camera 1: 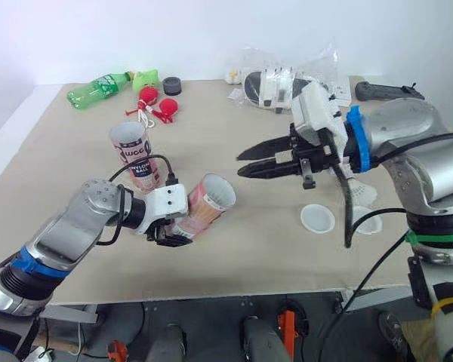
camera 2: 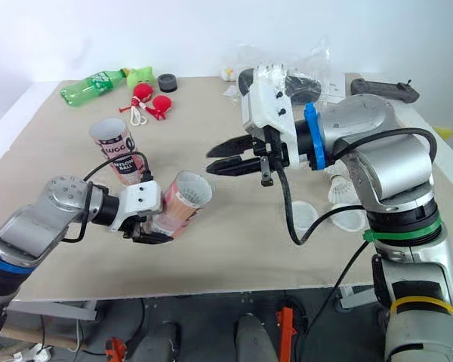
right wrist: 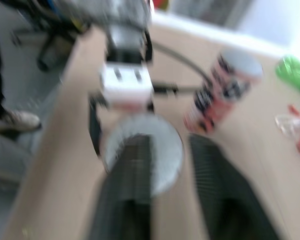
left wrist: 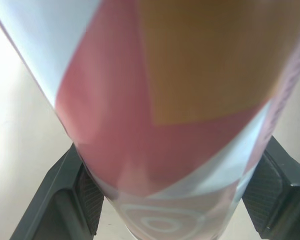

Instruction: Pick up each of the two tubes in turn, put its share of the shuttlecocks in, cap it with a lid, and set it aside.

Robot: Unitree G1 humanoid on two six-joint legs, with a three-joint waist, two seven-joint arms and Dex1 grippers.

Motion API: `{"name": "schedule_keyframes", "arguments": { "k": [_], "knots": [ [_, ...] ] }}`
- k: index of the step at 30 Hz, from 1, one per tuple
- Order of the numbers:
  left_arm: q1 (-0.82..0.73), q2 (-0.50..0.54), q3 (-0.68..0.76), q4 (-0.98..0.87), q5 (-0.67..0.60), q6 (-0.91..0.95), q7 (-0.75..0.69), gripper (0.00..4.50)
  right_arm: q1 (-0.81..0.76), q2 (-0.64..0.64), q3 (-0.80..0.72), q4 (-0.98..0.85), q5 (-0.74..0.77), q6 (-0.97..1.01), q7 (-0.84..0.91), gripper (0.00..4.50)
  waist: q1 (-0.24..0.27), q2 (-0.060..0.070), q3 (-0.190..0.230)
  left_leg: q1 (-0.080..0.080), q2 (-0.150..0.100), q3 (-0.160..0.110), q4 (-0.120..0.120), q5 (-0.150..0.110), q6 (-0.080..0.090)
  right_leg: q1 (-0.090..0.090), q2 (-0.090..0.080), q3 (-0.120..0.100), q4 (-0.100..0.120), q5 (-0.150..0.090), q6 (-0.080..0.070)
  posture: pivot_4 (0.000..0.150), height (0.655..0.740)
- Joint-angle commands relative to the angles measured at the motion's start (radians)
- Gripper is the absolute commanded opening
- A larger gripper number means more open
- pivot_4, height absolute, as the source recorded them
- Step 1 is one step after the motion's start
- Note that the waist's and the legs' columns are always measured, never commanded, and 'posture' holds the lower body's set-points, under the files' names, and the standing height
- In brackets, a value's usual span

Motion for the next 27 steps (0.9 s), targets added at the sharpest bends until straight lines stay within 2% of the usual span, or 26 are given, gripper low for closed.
{"name": "schedule_keyframes", "arguments": {
  "k": [1,12,27],
  "knots": [
    [-0.018,0.012,-0.034,0.025,0.029,0.020,-0.009,3.13,-0.032,0.023,0.056,0.021,-0.047,-0.037,0.019,0.03,-0.001,0.000,0.000,0.000,0.000,0.000,0.000,0.000,0.000,0.000,0.000,0.000,0.000,0.000,0.000,0.150,0.7400],
    [-0.031,0.015,-0.053,0.019,0.028,0.033,-0.017,3.13,-0.084,0.209,0.252,0.131,-0.205,-0.098,0.009,0.03,-0.002,0.000,0.000,0.000,0.002,0.000,0.000,0.000,0.000,-0.001,0.002,0.000,0.000,0.000,-0.001,0.150,0.7400],
    [-0.027,0.006,-0.058,0.003,0.025,0.049,-0.009,3.13,-0.080,0.310,0.365,0.160,-0.336,-0.137,0.020,0.03,-0.003,0.001,0.000,0.002,0.005,-0.001,-0.001,0.001,0.000,-0.001,0.006,0.000,0.002,0.001,-0.003,0.150,0.7400]
  ]
}}
